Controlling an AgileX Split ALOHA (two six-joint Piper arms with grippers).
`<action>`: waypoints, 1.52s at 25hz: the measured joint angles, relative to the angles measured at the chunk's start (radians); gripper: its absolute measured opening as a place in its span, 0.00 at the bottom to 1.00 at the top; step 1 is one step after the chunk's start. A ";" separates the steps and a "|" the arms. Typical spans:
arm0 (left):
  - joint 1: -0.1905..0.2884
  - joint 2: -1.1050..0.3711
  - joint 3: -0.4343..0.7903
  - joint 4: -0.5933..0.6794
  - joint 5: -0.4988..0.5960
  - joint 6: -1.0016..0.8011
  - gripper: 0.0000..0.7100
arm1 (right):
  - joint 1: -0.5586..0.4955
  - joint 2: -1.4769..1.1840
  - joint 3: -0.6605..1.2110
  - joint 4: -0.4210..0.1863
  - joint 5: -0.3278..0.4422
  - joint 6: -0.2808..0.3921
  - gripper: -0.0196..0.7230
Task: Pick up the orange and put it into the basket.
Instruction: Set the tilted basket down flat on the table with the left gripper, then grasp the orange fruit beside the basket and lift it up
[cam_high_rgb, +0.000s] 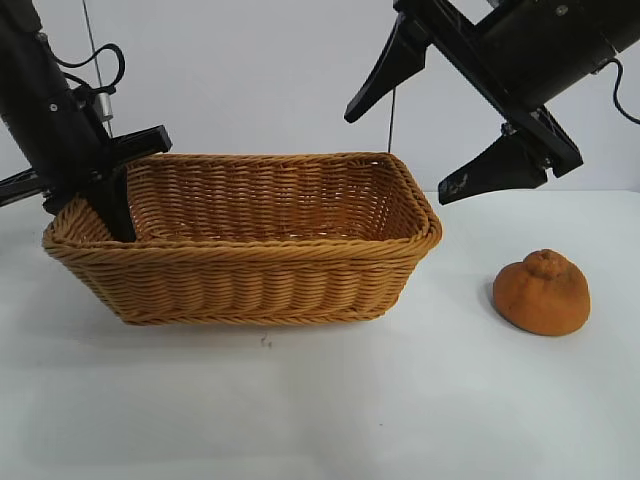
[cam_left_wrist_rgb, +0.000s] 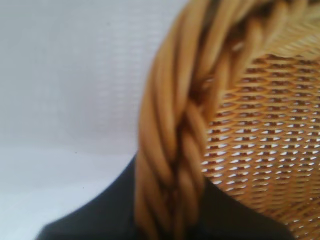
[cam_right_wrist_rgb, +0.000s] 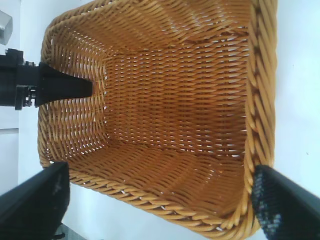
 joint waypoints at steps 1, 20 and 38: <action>-0.007 0.007 0.008 0.000 -0.017 0.002 0.12 | 0.000 0.000 0.000 0.000 0.000 0.000 0.94; -0.022 0.090 0.034 -0.027 -0.065 0.035 0.80 | 0.000 0.000 0.000 -0.001 0.023 0.000 0.94; -0.003 -0.016 -0.246 0.264 0.206 0.034 0.98 | 0.000 0.000 0.000 -0.001 0.026 0.000 0.94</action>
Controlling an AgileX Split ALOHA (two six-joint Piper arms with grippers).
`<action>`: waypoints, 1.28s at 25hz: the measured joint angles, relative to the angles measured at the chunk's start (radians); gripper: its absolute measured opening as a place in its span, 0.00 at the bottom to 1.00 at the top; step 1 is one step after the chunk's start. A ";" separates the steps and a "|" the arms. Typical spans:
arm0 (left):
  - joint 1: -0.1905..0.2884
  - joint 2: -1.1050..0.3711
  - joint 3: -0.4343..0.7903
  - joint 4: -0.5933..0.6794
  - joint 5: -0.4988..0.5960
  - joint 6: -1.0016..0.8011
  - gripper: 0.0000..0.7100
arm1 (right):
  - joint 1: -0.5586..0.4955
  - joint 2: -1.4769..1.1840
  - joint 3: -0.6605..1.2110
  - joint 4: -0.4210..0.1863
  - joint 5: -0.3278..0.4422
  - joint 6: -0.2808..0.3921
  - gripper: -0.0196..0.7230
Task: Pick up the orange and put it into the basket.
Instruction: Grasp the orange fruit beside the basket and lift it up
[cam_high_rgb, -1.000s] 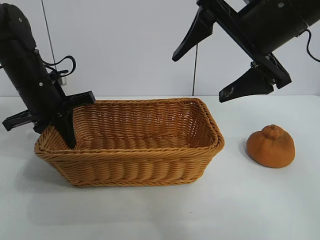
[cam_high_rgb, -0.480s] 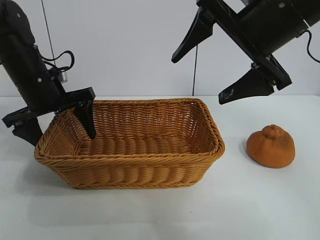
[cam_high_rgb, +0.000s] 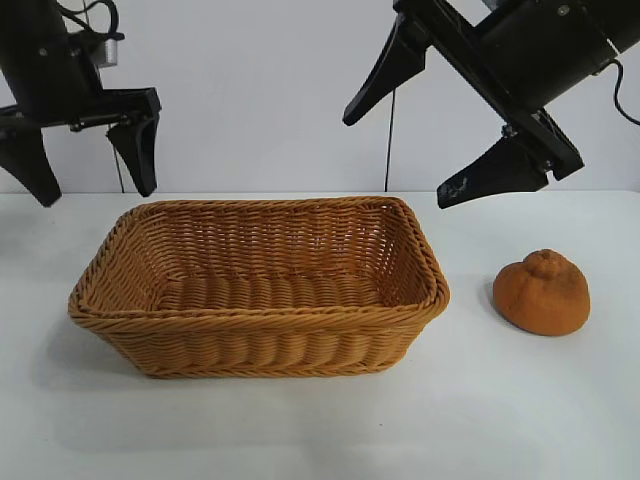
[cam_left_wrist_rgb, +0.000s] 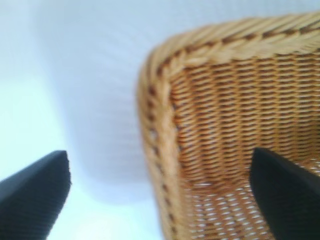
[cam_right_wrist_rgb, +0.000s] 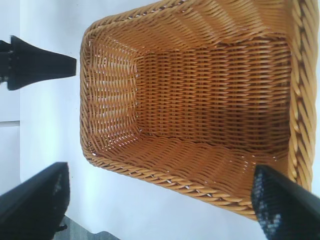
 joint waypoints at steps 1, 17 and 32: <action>0.011 0.000 -0.011 0.023 0.008 -0.001 0.98 | 0.000 0.000 0.000 -0.001 0.001 0.000 0.94; 0.171 -0.054 0.003 0.076 0.033 -0.005 0.98 | 0.000 0.000 0.000 -0.013 0.003 0.000 0.94; 0.171 -0.586 0.596 0.072 0.033 0.022 0.98 | 0.000 0.000 0.000 -0.014 0.005 0.000 0.94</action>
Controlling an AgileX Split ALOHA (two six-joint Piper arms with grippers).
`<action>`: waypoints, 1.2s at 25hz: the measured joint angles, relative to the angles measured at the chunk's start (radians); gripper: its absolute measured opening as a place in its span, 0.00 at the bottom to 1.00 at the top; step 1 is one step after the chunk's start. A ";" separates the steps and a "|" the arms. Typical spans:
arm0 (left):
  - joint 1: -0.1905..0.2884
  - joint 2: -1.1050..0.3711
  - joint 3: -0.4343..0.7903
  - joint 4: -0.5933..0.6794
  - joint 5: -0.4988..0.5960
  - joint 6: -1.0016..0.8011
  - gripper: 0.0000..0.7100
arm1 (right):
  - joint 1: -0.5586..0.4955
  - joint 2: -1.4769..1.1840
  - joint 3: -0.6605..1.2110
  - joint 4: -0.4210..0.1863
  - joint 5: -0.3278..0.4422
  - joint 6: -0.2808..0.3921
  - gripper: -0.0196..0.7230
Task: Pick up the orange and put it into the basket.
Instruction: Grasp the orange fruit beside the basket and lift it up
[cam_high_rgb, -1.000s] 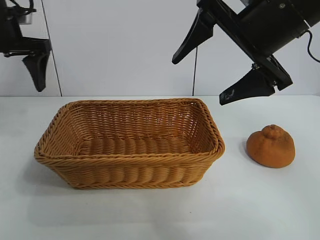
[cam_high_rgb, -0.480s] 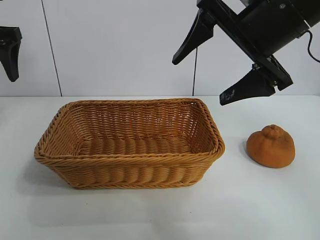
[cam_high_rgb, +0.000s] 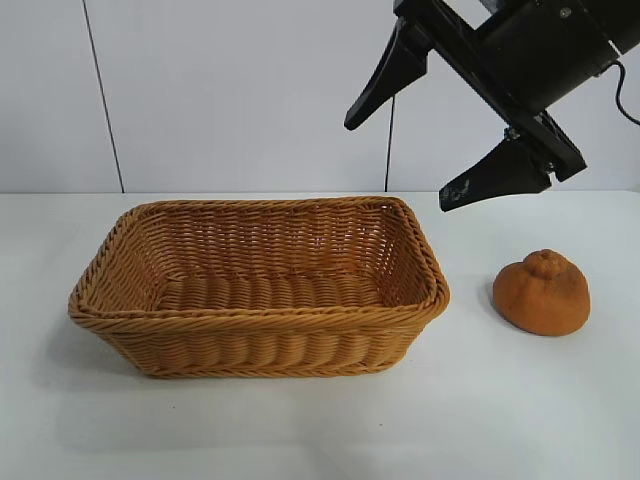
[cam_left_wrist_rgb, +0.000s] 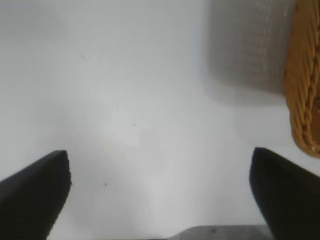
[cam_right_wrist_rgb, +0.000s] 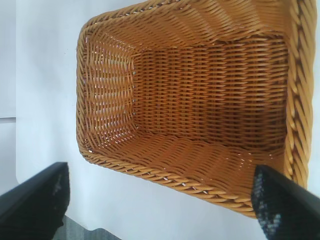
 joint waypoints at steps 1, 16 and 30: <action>0.000 -0.052 0.047 0.000 -0.001 0.000 0.98 | 0.000 0.000 0.000 0.000 0.001 0.000 0.94; 0.000 -0.749 0.593 0.000 -0.109 0.000 0.98 | 0.000 0.000 0.000 -0.001 0.005 0.000 0.94; 0.000 -1.280 0.669 -0.008 -0.148 0.000 0.98 | 0.000 0.000 0.000 -0.064 0.068 0.010 0.94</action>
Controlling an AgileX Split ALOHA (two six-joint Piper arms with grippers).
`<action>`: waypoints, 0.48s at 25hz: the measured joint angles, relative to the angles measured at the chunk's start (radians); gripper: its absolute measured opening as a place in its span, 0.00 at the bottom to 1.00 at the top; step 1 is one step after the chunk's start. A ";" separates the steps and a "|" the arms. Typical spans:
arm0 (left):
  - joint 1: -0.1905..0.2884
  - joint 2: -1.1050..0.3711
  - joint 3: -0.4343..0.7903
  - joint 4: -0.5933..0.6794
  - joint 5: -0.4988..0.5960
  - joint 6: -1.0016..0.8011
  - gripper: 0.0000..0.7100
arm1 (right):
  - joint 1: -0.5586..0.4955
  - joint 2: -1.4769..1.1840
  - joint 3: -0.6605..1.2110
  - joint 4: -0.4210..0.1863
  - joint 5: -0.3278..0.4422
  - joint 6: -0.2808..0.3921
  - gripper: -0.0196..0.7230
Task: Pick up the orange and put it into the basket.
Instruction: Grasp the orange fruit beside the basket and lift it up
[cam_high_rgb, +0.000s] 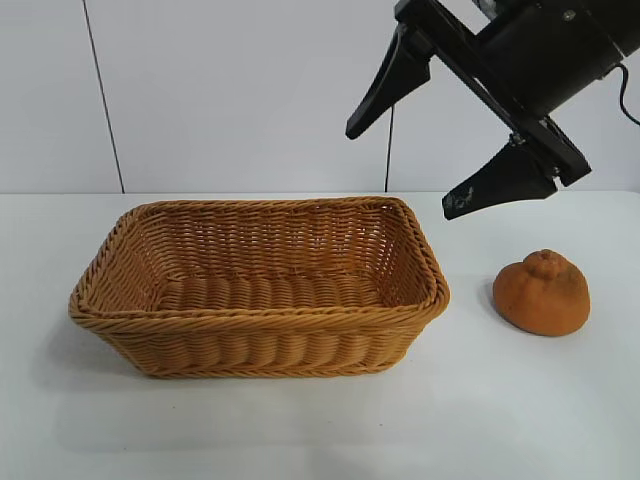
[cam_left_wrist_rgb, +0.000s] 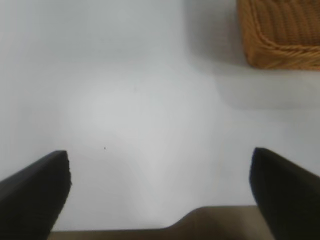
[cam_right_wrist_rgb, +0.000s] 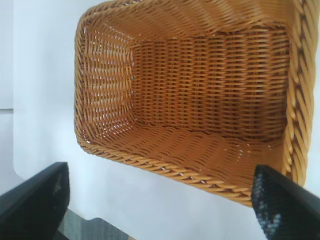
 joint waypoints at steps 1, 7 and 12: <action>0.000 -0.038 0.000 0.000 0.000 0.000 0.98 | 0.000 0.000 0.000 -0.017 0.009 0.009 0.94; 0.000 -0.213 0.001 0.000 0.000 0.000 0.98 | 0.000 0.000 -0.055 -0.209 0.100 0.109 0.94; 0.000 -0.218 0.003 0.000 0.001 0.000 0.98 | 0.000 0.000 -0.165 -0.453 0.219 0.239 0.94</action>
